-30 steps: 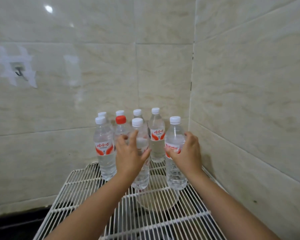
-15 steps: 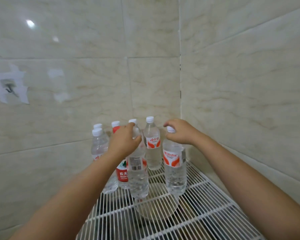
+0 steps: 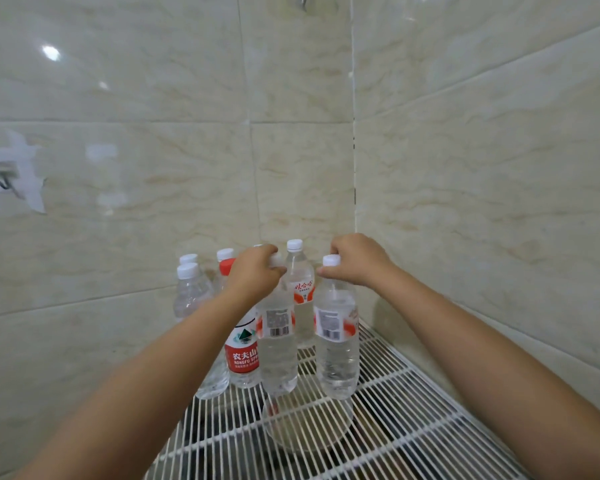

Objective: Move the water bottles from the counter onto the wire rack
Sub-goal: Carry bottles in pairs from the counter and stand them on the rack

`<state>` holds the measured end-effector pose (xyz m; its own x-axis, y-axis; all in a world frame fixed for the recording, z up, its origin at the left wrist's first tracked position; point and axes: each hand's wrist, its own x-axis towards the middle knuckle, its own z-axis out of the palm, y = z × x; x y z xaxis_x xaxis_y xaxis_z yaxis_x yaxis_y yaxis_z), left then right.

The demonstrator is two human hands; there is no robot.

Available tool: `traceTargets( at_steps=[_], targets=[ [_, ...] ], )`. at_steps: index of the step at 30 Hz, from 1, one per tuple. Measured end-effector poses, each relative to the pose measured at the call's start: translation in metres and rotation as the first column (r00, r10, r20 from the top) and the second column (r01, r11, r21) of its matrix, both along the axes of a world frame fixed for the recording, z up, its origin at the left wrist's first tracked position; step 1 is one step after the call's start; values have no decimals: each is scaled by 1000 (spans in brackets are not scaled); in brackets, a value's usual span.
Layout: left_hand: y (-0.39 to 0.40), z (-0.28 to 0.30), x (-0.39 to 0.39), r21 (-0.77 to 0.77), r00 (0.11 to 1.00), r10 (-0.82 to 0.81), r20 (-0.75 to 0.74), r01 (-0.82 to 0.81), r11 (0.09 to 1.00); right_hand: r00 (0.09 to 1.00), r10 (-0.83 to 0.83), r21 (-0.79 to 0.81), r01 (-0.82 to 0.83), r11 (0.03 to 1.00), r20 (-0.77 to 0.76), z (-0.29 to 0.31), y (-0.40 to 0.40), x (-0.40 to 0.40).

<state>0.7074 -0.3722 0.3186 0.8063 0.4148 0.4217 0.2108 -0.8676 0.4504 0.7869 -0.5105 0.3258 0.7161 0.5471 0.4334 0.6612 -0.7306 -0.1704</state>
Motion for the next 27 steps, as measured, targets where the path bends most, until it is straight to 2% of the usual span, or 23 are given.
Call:
traceTargets(
  at_steps=[4, 7, 10, 12, 16, 22, 25, 27],
  targets=[
    [-2, 4, 8, 5, 997, 41, 61, -42, 999, 986, -124, 55, 118, 992, 115, -4, 16, -8],
    [1, -4, 11, 16, 999, 46, 3, -46, 999, 990, -61, -30, 65, 997, 131, -3, 13, -8],
    [7, -7, 12, 7, 999, 37, -17, -37, 999, 988, 144, -82, -148, 986, -49, 1, 4, -5],
    [10, -4, 14, 13, 999, 15, -45, -14, 1000, 970, 198, -54, -208, 977, -143, 2, 0, -3],
    [15, 2, 14, 63, 989, -68, -129, 76, 995, 969, 174, 48, -168, 985, -175, 0, 0, 0],
    [16, 8, 10, 72, 956, -203, -213, 223, 972, 989, -21, 154, 44, 987, -144, -5, 4, 11],
    [7, 0, 13, 140, 963, -168, -209, 200, 970, 991, -2, 167, 24, 986, -133, -8, 12, 12],
    [6, -2, 16, 114, 978, -133, -161, 152, 982, 993, 19, 160, 0, 987, -115, -9, 18, 11]
  ],
)
